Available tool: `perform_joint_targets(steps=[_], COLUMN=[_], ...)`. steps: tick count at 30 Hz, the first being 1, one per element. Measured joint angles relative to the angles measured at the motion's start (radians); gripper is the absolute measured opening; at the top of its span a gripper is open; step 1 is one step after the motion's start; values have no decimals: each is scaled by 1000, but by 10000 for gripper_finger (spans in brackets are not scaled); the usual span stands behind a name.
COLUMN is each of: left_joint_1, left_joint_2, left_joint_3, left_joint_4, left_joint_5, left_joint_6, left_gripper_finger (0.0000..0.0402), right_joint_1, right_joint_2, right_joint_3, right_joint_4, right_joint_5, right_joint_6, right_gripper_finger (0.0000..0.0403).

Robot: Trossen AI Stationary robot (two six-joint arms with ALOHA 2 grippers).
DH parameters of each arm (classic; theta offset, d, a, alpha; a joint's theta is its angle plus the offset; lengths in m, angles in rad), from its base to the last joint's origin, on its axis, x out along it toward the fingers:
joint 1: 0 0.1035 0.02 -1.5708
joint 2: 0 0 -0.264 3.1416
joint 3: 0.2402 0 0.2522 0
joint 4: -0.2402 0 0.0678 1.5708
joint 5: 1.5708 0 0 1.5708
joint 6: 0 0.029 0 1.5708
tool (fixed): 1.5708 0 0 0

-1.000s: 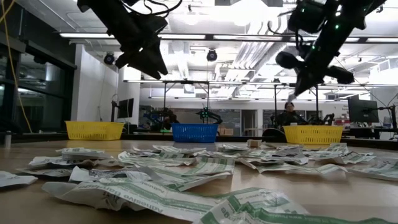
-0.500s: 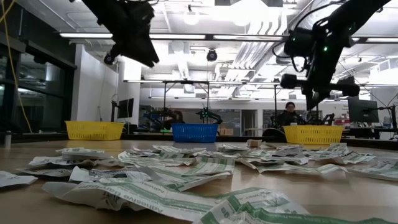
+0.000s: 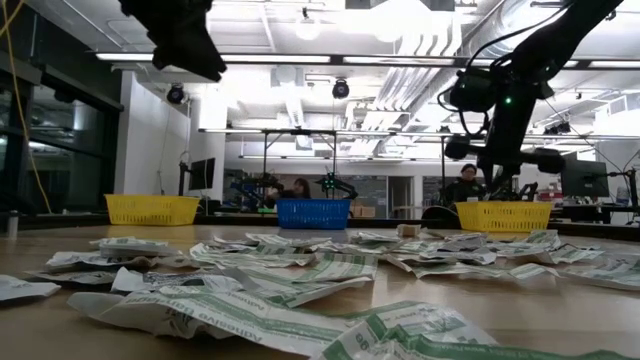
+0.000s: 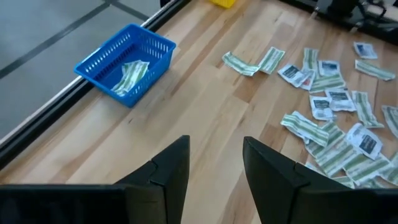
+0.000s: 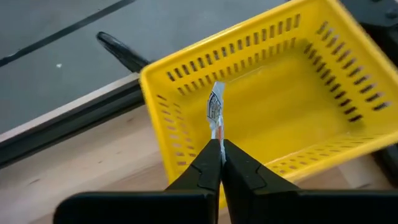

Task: Pick & Place First Aid Supplies
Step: Put the orange ointment pack into the right yellow bin, then put the green bandage pack into the top blue bin

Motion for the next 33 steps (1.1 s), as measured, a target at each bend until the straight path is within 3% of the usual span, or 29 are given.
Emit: perform_joint_targets(steps=[5, 13, 18, 24, 33], left_joint_1=[0, 0, 0, 0, 0], left_joint_2=[-77, -196, -262, -272, -149], left_joint_3=[-72, -177, -204, -221, -286], left_joint_4=[17, 24, 35, 33, 31], left_joint_5=[10, 45, 44, 85, 290], left_joint_6=[-17, -95, -117, -132, -222], left_gripper_finger=[149, 149, 149, 149, 149], right_joint_1=[-10, -12, 3, 49, 103], right_joint_2=[4, 4, 4, -23, -141], right_joint_3=[0, 0, 0, 0, 0], right_joint_4=[12, 26, 64, 66, 66], right_joint_5=[-28, -60, -124, -129, -169], right_joint_6=[-18, -23, -108, -173, -313], right_gripper_finger=[34, 117, 149, 157, 146])
